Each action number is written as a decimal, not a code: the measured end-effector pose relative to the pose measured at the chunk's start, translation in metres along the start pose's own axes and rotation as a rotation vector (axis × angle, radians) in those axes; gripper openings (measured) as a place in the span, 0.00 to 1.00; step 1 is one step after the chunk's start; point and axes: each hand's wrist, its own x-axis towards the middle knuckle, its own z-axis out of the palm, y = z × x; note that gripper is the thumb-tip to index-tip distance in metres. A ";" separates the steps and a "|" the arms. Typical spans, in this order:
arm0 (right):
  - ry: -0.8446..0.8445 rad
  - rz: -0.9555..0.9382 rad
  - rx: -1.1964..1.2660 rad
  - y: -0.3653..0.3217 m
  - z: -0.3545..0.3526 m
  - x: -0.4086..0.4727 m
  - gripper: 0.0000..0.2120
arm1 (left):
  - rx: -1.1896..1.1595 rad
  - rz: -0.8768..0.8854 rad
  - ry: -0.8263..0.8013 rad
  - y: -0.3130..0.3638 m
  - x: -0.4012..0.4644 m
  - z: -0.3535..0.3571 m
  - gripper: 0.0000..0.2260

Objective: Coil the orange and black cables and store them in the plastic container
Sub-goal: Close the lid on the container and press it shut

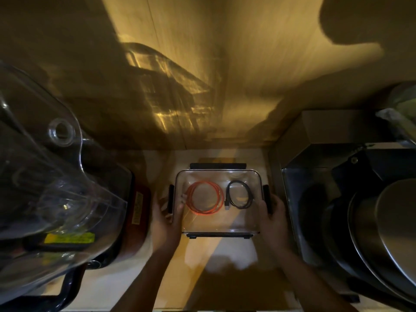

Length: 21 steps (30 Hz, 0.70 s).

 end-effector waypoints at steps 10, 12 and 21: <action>-0.006 -0.411 -0.688 0.028 -0.023 -0.034 0.28 | 0.265 0.260 0.009 0.007 -0.038 -0.016 0.30; -0.041 -0.471 -0.752 0.025 -0.024 -0.034 0.28 | 0.361 0.344 -0.016 0.008 -0.035 -0.015 0.30; -0.188 -0.227 -0.520 0.023 -0.023 -0.027 0.36 | 0.428 0.290 -0.101 0.003 -0.028 -0.017 0.36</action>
